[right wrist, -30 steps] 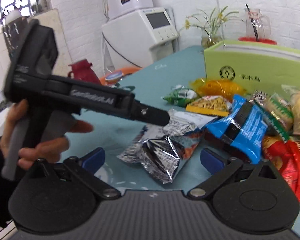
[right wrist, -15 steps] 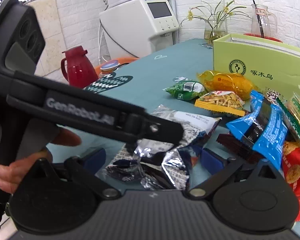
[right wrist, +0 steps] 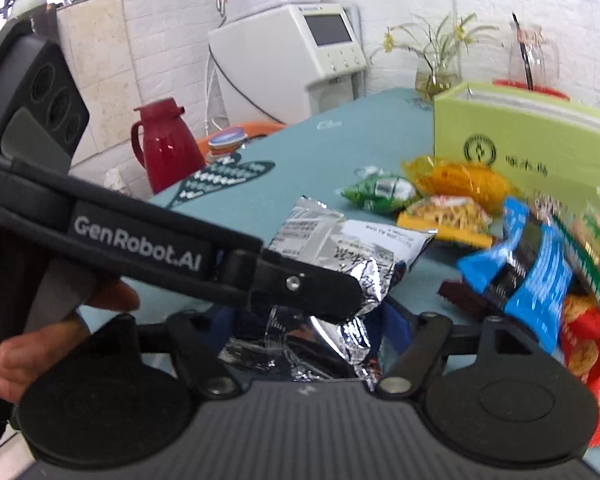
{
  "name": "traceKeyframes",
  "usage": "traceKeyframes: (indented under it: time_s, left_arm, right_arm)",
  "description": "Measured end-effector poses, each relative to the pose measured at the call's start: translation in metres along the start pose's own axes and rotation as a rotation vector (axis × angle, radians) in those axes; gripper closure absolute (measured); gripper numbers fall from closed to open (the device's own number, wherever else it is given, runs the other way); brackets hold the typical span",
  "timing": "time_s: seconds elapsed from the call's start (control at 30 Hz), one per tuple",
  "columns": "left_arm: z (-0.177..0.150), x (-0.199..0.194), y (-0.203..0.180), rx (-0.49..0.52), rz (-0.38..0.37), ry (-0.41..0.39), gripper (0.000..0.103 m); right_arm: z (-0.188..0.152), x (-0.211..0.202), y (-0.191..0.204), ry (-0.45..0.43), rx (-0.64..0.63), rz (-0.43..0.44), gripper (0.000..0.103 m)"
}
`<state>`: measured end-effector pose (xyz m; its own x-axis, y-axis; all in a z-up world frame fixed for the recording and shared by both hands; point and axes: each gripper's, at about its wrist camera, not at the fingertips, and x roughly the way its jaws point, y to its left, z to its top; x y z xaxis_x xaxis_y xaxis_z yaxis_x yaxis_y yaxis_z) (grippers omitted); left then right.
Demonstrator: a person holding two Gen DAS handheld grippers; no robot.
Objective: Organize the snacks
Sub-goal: 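Drop the silver foil bag into the lime-green box with the left gripper, then grasp the yellow Danco chips bag with the left gripper and lift it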
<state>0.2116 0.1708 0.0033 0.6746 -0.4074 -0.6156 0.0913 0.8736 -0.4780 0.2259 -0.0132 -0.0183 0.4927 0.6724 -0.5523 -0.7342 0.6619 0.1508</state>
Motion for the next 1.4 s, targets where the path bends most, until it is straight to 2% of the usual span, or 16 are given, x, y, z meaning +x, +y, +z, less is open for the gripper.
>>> traceKeyframes:
  time_s: [0.17,0.3,0.4,0.5,0.6,0.77,0.87,0.93,1.03,1.1,1.17,1.23,1.3,1.4]
  left_arm:
    - [0.034,-0.014,-0.025,0.07,0.014,-0.087,0.072]
    - [0.087,-0.002,-0.052,0.145,-0.017,-0.143,0.072]
    - [0.137,0.026,-0.08,0.215,-0.025,-0.16,0.072]
    - [0.182,0.064,-0.097,0.255,-0.035,-0.152,0.072]
    - [0.214,0.111,-0.102,0.272,-0.026,-0.109,0.072]
    - [0.242,0.184,-0.077,0.238,-0.019,-0.004,0.071]
    - [0.246,0.211,-0.06,0.22,0.023,0.027,0.065]
    - [0.246,0.211,-0.053,0.205,0.045,0.021,0.065]
    - [0.24,0.183,-0.056,0.212,0.031,-0.042,0.056]
    - [0.23,0.159,-0.063,0.229,0.019,-0.078,0.052]
    - [0.212,0.136,-0.07,0.251,0.003,-0.098,0.046]
    - [0.187,0.114,-0.076,0.273,-0.006,-0.101,0.044]
    - [0.157,0.097,-0.077,0.282,-0.022,-0.096,0.044]
    - [0.112,0.08,-0.072,0.252,-0.026,-0.06,0.046]
  right_arm:
    - [0.037,-0.012,-0.011,-0.095,-0.032,-0.021,0.025]
    - [0.085,-0.019,-0.043,-0.153,-0.092,-0.093,0.025]
    - [0.125,-0.014,-0.079,-0.16,-0.117,-0.158,0.025]
    - [0.156,-0.002,-0.12,-0.138,-0.112,-0.212,0.025]
    - [0.178,0.023,-0.162,-0.086,-0.075,-0.227,0.026]
    - [0.178,0.075,-0.217,0.013,-0.001,-0.195,0.027]
    - [0.17,0.094,-0.238,0.057,0.054,-0.171,0.026]
    - [0.166,0.083,-0.244,0.035,0.073,-0.174,0.023]
    - [0.161,0.043,-0.236,-0.043,0.064,-0.198,0.011]
    - [0.152,0.011,-0.221,-0.092,0.054,-0.22,0.009]
    - [0.135,-0.021,-0.201,-0.14,0.045,-0.214,0.003]
    - [0.111,-0.049,-0.176,-0.177,0.045,-0.187,0.001]
    - [0.085,-0.066,-0.149,-0.189,0.066,-0.154,0.001]
    - [0.04,-0.077,-0.108,-0.168,0.127,-0.052,0.001]
